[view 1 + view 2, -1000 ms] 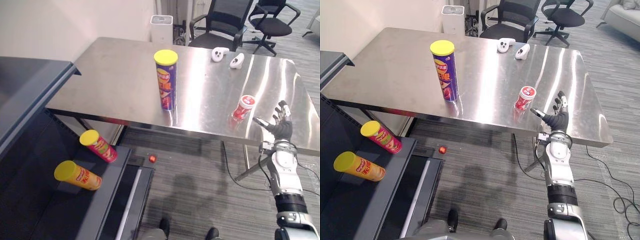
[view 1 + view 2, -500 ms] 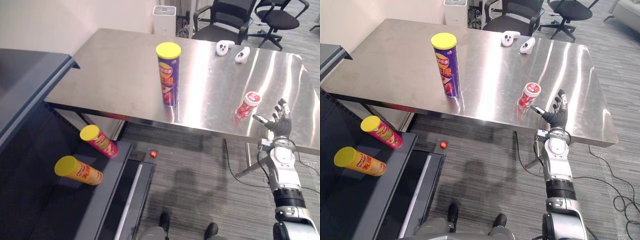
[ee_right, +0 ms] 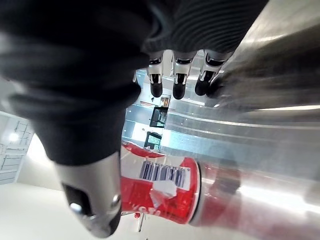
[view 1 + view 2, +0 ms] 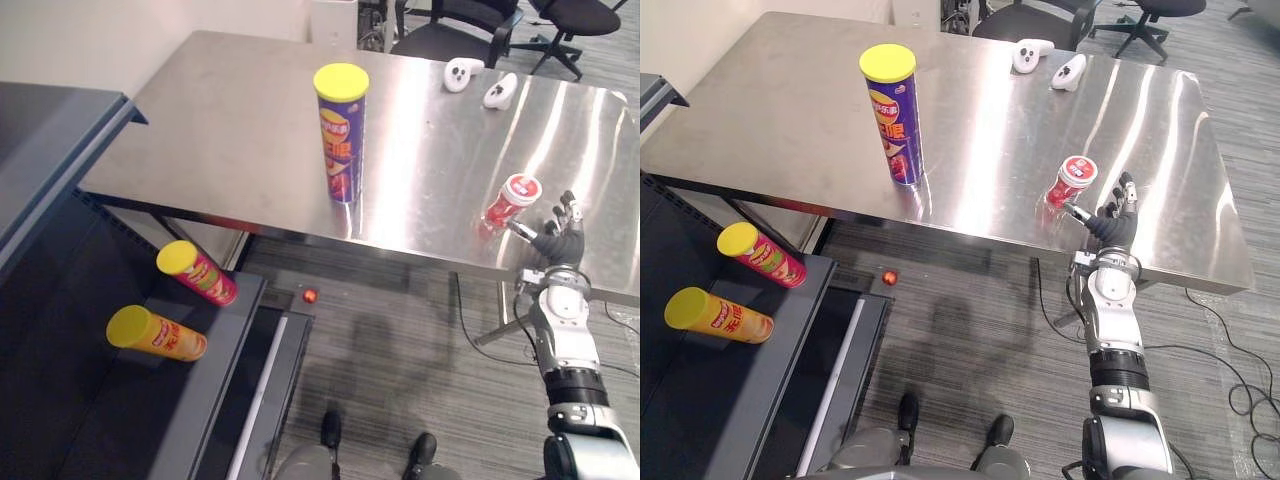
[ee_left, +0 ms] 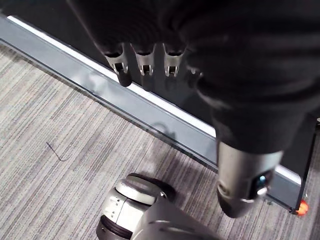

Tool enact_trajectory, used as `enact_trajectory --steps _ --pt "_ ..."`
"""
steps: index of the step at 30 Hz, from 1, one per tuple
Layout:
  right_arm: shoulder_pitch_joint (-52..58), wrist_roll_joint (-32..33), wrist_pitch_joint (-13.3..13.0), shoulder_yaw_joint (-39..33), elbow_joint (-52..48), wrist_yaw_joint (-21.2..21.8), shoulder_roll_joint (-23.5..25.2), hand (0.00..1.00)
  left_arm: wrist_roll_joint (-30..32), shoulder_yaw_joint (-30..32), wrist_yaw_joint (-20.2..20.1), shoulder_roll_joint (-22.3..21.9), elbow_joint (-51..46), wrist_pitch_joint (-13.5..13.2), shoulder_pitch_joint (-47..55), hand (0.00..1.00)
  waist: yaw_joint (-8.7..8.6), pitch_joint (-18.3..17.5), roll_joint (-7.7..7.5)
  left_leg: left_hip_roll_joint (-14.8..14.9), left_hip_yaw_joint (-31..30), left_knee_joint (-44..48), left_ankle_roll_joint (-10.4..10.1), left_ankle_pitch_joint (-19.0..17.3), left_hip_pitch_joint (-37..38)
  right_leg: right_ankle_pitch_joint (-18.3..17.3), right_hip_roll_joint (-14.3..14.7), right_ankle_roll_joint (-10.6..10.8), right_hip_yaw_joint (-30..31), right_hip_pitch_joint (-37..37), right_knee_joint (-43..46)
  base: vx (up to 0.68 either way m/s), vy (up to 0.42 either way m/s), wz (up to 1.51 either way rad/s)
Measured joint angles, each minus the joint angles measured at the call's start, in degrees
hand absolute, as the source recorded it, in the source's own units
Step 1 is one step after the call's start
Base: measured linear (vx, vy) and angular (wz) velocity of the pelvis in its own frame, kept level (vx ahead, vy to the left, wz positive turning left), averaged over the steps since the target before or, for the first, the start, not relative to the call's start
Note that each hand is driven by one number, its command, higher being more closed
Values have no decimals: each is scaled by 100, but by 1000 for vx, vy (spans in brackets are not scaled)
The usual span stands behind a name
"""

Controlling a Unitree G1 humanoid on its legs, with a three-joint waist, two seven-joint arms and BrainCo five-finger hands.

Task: Put the gum and the chips on the shelf.

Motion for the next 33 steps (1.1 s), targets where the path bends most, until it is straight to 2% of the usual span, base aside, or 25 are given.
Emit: enact_trajectory --steps 15,19,20,25,28,33 --pt "-309 7 -2 1 15 -99 0 0 -2 -5 75 -4 -9 -4 -35 0 45 169 6 -22 -105 -102 11 70 -37 0 -7 0 -87 -19 -11 9 -2 3" --pt "-356 14 -2 15 15 -96 0 0 -2 -3 91 -5 -60 -4 -58 0 155 189 2 -22 -125 -102 12 72 -40 0 -7 0 -118 -7 -12 10 -7 3" --pt "-383 18 -1 27 16 -88 9 100 -2 -3 101 -6 -83 -2 -58 0 163 195 -3 -23 -146 -102 14 76 -40 0 -7 0 -153 8 -12 14 -10 9" --pt "-545 28 -1 273 9 -57 20 100 -2 3 126 -9 -139 -1 -58 0 182 212 -29 -26 -167 -102 15 78 -40 0 -9 0 -166 17 -12 5 -3 2" --pt "-602 32 -2 298 -60 -51 220 100 -1 14 152 -9 -190 0 -58 0 184 230 -60 16 -171 -98 14 78 -40 0 -9 1 -162 22 -11 0 0 0" --pt "-609 35 -4 602 -438 133 280 100 -1 77 172 -26 -225 5 -101 0 189 249 -95 30 -207 -87 14 76 -42 0 -9 0 -164 38 6 9 -7 4"
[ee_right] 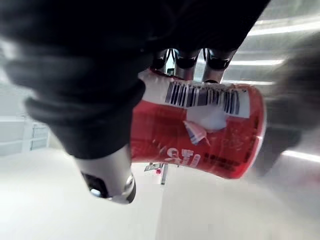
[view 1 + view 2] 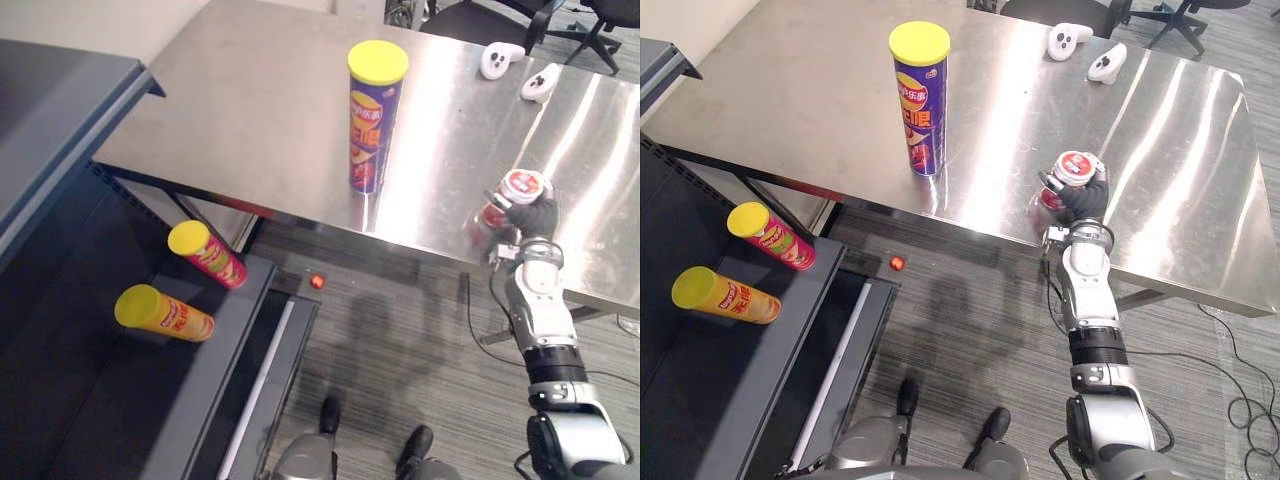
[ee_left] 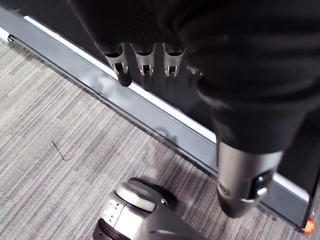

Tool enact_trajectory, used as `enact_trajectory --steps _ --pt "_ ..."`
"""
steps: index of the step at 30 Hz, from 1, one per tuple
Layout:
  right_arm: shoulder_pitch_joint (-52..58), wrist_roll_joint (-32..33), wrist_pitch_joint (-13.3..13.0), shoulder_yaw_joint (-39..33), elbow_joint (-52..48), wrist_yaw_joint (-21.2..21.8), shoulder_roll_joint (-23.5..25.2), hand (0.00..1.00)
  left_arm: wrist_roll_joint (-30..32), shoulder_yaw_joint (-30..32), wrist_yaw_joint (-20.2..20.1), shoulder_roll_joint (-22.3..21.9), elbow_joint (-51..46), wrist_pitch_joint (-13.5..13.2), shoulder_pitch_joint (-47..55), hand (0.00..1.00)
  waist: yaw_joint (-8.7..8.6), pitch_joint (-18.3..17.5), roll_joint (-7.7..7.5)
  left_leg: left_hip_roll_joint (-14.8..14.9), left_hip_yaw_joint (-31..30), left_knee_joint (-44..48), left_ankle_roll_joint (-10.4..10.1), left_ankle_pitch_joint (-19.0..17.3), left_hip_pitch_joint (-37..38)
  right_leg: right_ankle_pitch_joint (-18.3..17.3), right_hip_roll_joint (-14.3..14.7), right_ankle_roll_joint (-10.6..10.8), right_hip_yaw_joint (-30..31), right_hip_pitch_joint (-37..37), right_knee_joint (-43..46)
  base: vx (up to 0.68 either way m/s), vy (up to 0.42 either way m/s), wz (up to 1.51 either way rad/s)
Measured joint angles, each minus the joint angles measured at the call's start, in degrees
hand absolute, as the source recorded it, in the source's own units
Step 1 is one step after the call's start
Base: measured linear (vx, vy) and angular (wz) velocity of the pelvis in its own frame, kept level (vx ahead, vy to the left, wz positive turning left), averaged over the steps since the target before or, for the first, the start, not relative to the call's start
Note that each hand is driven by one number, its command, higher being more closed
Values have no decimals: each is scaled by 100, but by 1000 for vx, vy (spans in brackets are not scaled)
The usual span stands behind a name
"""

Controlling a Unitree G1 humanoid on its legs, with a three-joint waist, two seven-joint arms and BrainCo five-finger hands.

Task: Put the gum and the chips on the shelf.

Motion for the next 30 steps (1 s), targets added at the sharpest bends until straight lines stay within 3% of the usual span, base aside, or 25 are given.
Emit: enact_trajectory --steps 16,30 --pt "213 8 -35 103 -1241 251 152 100 14 213 3 -29 -3 128 -56 0 -21 -39 -67 115 99 93 -51 -36 100 0 93 0 91 99 6 -4 -6 -2" --pt "2123 331 -71 135 -2320 1024 421 100 26 323 -35 -33 91 209 110 0 -129 -574 -189 123 159 140 -76 -53 220 -4 99 1 164 192 7 -13 -3 -3"
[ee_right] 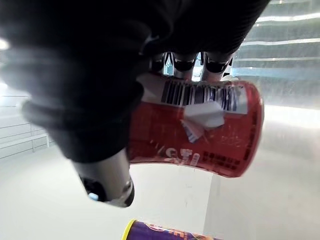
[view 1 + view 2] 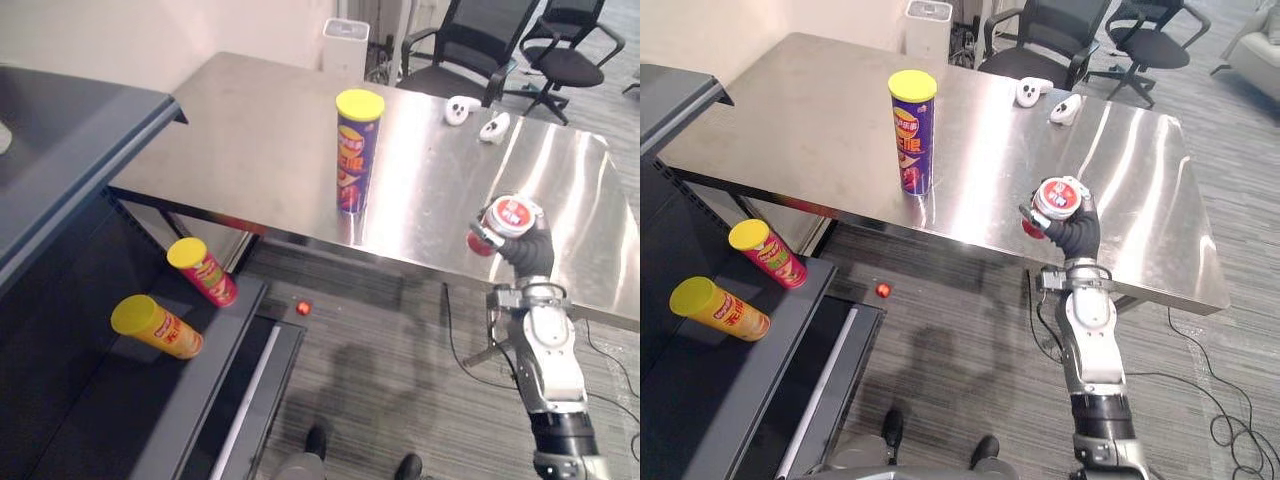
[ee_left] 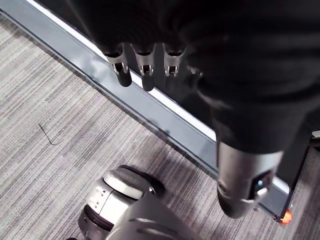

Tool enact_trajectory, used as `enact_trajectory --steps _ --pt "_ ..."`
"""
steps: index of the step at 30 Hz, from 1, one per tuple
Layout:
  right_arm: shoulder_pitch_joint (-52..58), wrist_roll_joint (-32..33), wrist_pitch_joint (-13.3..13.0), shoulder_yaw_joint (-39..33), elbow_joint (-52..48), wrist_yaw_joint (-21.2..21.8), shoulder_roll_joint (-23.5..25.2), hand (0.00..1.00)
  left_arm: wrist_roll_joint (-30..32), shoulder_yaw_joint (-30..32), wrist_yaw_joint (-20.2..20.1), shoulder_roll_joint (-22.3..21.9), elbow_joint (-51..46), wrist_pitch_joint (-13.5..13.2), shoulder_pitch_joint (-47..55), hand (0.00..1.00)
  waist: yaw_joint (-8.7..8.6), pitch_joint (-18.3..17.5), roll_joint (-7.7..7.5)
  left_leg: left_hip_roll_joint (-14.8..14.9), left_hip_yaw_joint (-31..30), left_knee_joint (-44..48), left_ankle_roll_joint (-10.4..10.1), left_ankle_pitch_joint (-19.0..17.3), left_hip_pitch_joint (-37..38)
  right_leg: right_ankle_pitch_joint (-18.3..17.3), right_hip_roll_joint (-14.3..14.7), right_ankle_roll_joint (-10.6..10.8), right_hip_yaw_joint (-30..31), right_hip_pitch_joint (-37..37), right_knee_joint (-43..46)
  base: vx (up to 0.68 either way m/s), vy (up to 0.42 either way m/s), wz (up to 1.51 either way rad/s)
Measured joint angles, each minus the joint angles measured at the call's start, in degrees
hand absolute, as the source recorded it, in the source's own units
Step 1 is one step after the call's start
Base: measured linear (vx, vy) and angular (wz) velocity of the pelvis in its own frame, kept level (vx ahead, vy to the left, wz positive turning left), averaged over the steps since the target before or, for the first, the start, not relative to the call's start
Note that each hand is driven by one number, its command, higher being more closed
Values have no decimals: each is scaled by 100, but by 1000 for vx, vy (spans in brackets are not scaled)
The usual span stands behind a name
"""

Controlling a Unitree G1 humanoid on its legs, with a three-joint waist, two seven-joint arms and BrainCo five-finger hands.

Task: Put the gum and the chips on the shelf.

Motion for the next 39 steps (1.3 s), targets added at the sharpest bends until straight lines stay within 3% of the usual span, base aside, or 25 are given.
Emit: enact_trajectory --steps 12,20,22,26,28,29,30,31,32,33,34,39 --pt "885 131 2 7 -4 117 196 100 3 -19 -81 2 142 44 77 0 -147 -264 161 -3 101 30 -34 -15 34 10 0 21 97 16 -57 -23 1 -4" --pt "877 166 2 91 10 123 195 100 -18 -10 -77 -2 199 45 62 0 -199 -287 256 20 -237 361 -71 -66 -188 -107 4 -23 -231 79 117 11 -11 21" --pt "829 167 2 235 33 130 190 100 -24 3 -78 -15 189 43 49 0 -187 -257 305 33 -387 503 -84 -79 -336 -116 37 -39 -374 80 117 -25 -37 43" --pt "437 232 -1 430 210 129 180 100 -247 4 -78 -206 133 32 15 0 -147 -61 608 84 -756 558 -197 21 -640 -198 105 -146 -902 62 241 -108 -45 59" --pt "385 232 1 406 264 97 167 100 -252 52 -78 -285 122 34 0 0 -48 -34 766 216 -422 303 -138 -25 -726 -254 128 -183 -1227 60 323 -145 -60 86" --pt "385 217 1 368 264 68 148 100 -252 77 -75 -337 142 33 -6 0 -73 -47 807 362 55 147 29 -107 -735 -242 179 -211 -1539 101 203 -61 -82 133" --pt "384 207 0 270 259 26 138 100 -244 167 -66 -325 178 33 -90 0 -87 -69 795 506 695 158 454 -192 -889 -152 255 -201 -1938 208 -128 -55 -86 136" --pt "380 204 -1 193 259 14 136 100 -248 232 -63 -320 247 41 -143 0 -81 -72 779 585 1069 218 574 -182 -949 -126 254 -223 -2131 221 -220 -61 -24 144" --pt "378 168 0 0 260 -27 111 100 -245 303 -46 -368 358 50 -206 0 -81 -56 834 825 1970 566 840 -38 -1142 -164 222 -247 -2487 201 -103 -23 22 133" --pt "392 139 4 -124 261 -78 59 100 -246 291 -30 -458 360 54 -163 0 -97 -73 991 961 2528 832 938 518 -1150 -303 232 -224 -2742 225 127 31 110 192" --pt "421 102 14 -354 263 -150 28 100 -226 252 -17 -489 353 54 -167 0 -221 -79 1069 890 2829 725 611 785 -1171 -461 147 -165 -3108 321 343 23 130 171" --pt "760 70 8 -490 -141 -176 137 100 -124 207 -1 -490 365 160 -63 0 -227 -125 1093 614 2863 16 547 839 -904 -805 60 35 -3888 726 657 -30 97 91"
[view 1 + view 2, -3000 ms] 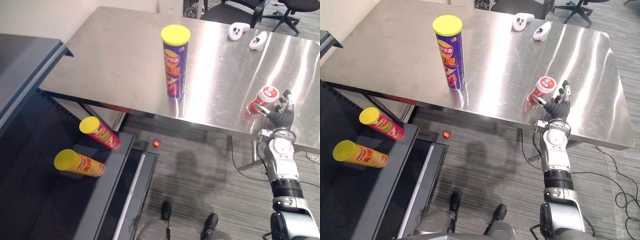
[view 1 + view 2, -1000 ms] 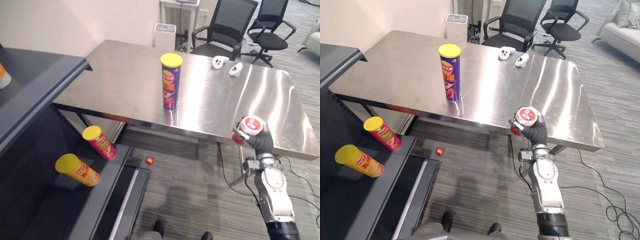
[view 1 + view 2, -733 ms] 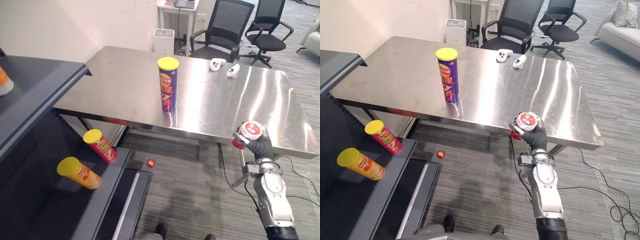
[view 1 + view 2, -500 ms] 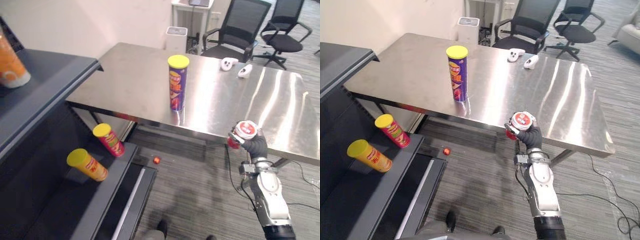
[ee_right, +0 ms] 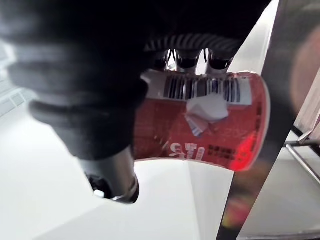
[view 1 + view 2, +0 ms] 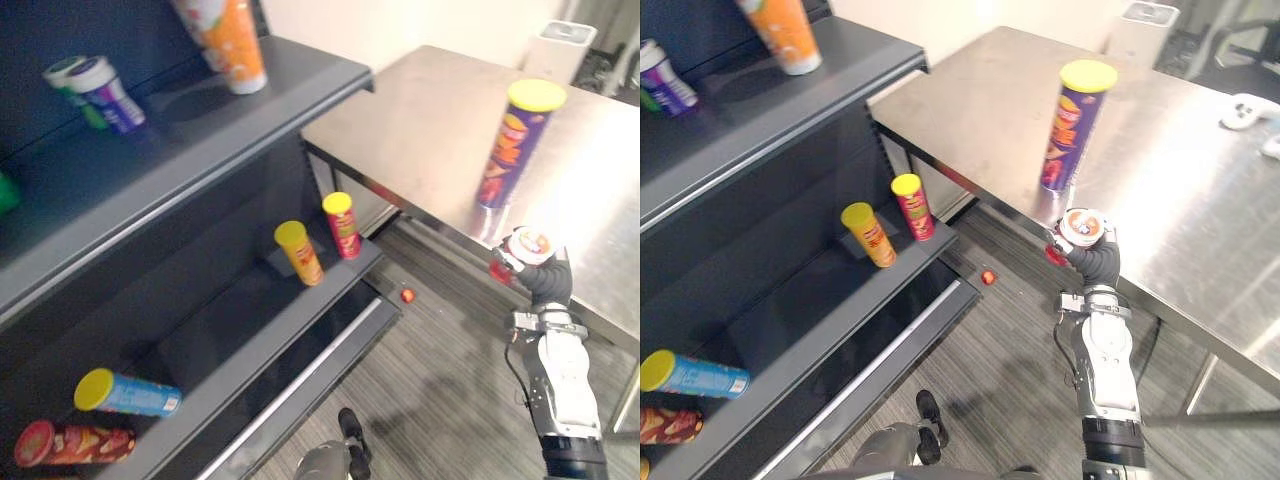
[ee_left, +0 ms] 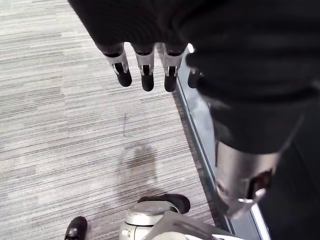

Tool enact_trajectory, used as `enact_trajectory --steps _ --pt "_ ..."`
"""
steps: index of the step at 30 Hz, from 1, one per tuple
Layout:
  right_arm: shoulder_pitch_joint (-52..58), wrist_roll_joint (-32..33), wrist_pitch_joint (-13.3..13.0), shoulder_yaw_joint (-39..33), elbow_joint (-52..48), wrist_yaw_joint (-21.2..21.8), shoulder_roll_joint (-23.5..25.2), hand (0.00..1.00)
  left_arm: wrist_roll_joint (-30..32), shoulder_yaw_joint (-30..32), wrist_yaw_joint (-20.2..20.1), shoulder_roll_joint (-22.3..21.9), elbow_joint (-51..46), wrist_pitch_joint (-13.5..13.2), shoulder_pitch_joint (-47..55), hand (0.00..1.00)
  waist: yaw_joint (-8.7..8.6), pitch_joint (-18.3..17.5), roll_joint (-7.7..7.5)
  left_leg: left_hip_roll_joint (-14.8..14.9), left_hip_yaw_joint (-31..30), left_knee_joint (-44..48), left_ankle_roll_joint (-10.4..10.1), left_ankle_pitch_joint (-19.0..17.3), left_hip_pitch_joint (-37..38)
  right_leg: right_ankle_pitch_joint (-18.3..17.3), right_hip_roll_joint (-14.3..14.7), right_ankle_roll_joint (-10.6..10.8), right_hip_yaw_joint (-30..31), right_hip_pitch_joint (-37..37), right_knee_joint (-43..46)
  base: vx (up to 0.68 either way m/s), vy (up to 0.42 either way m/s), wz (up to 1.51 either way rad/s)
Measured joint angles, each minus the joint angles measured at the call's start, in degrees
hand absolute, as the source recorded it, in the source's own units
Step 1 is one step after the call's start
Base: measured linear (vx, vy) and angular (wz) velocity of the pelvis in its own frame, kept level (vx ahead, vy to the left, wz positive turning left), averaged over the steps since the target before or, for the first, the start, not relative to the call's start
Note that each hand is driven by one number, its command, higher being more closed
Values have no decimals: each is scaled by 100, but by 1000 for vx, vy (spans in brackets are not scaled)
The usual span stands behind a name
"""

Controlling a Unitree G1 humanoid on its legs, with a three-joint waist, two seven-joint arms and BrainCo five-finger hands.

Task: Put the gum and the chips on the shelf.

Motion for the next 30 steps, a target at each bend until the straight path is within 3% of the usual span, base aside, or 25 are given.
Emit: enact_trajectory --steps 4,7,9,10,11,12,13,14,15,16,17,18,19,20,21,23,24,25,27,30 --pt "71 -205 6 8 -51 13 67 100 57 0 29 97 15 4 12 0 -2 -25 -175 -202 -127 -220 18 15 24 -93 -270 64 -152 -19 446 -22 74 29" --pt "74 -217 7 54 -47 -6 75 100 170 -222 28 219 64 4 2 0 -41 7 -275 -453 -235 -288 63 -128 176 -397 -932 15 -168 -53 1526 2 88 20" --pt "44 -316 14 252 -8 -52 113 100 168 -364 32 326 82 3 2 0 -57 34 -401 -591 -246 -261 152 -287 271 -361 -1621 -42 79 -214 2715 5 99 18" --pt "21 -358 15 293 -8 -51 157 100 168 -379 34 359 81 3 1 0 -55 65 -453 -621 -252 -271 160 -298 312 -314 -1771 -105 203 -267 2985 5 96 14" --pt "-5 -397 19 346 -8 -49 245 100 167 -385 35 412 53 3 -2 0 -53 124 -550 -649 -299 -270 167 -305 375 -103 -2010 -411 530 -436 3523 19 77 30" --pt "-2 -433 54 348 -7 -50 292 100 166 -396 39 452 -9 10 -17 0 -50 149 -574 -637 -490 -259 163 -301 414 261 -2064 -1043 1274 -818 4033 26 49 46" --pt "3 -438 67 348 -4 -50 292 100 164 -404 42 481 -31 11 -28 0 -100 152 -582 -610 -630 -272 120 -262 410 92 -1905 -1028 1879 -1094 4190 21 22 88" --pt "20 -459 71 328 -14 -55 291 100 151 -465 48 501 -122 10 -61 0 -189 199 -529 -543 -1063 -321 21 -192 385 -407 -1186 -639 3059 -1458 4094 4 -1 98" --pt "43 -465 72 303 -28 -62 287 100 146 -501 51 518 -151 3 -90 0 -245 205 -532 -538 -1251 -339 12 -188 371 -604 -836 -566 3529 -1557 3934 0 -52 143" --pt "142 -464 72 220 -130 -62 285 100 142 -567 52 543 -184 2 -164 0 -329 207 -529 -599 -1618 -363 -9 -212 357 -911 -232 -503 4284 -1630 3496 -3 -86 168" --pt "295 -463 60 73 -342 -75 296 100 147 -603 58 535 -179 0 -323 0 -393 227 -510 -721 -2013 -373 -226 -378 289 -1094 270 -554 4918 -1698 2987 -2 -92 178" --pt "369 -461 58 -9 -430 -74 344 100 148 -602 56 551 -150 1 -431 0 -440 237 -599 -867 -2186 -365 -495 -785 265 -1117 423 -590 5284 -1794 2702 1 -40 222" --pt "558 -458 28 -221 -750 -93 562 100 155 -555 89 829 -171 -10 -660 0 -570 291 -1150 -1154 -2239 2317 715 -1150 -450 -1205 -2 -439 6092 -1989 2436 -36 4 170" --pt "629 -457 2 -291 -928 -128 470 100 155 -581 98 808 -177 -4 -659 0 -513 342 -817 -856 -2613 2740 106 -1932 -465 -1236 208 -368 6193 -1997 2419 -139 122 170" --pt "719 -458 27 -363 -916 -191 489 100 155 -622 111 792 -157 -5 -697 0 -477 505 -867 -992 -2850 2807 -178 -2191 -326 -1301 131 23 6487 -1867 2559 -157 149 93" --pt "917 -454 74 -364 -905 -208 508 100 157 -781 106 723 -225 -41 -551 0 -491 391 -867 -1097 -2965 2239 -279 -2028 -270 -1214 74 28 6302 -1671 2025 -49 78 111" --pt "886 -432 72 -364 -866 -218 506 100 156 -727 109 731 -214 -41 -541 0 -486 377 -867 -1076 -2963 1734 -398 -1819 -179 -1087 59 -93 6133 -1609 1587 31 -37 102" --pt "859 -424 66 -368 -867 -218 485 100 156 -718 110 715 -215 -38 -537 0 -484 362 -811 -1015 -2967 1643 -407 -1676 -224 -1017 90 -177 6001 -1598 1421 12 -86 90" --pt "666 -407 77 -366 -694 -179 521 100 103 -712 152 664 -195 -27 -393 0 -414 383 -739 -871 -3094 1181 -432 -999 -227 -695 240 -165 5714 -1481 1097 -11 -112 65" --pt "500 -403 80 -235 -655 -170 516 100 86 -658 152 609 -218 -1 -281 0 -303 383 -752 -845 -3324 733 -429 -678 -68 -575 319 -208 5430 -1309 826 64 -119 44"
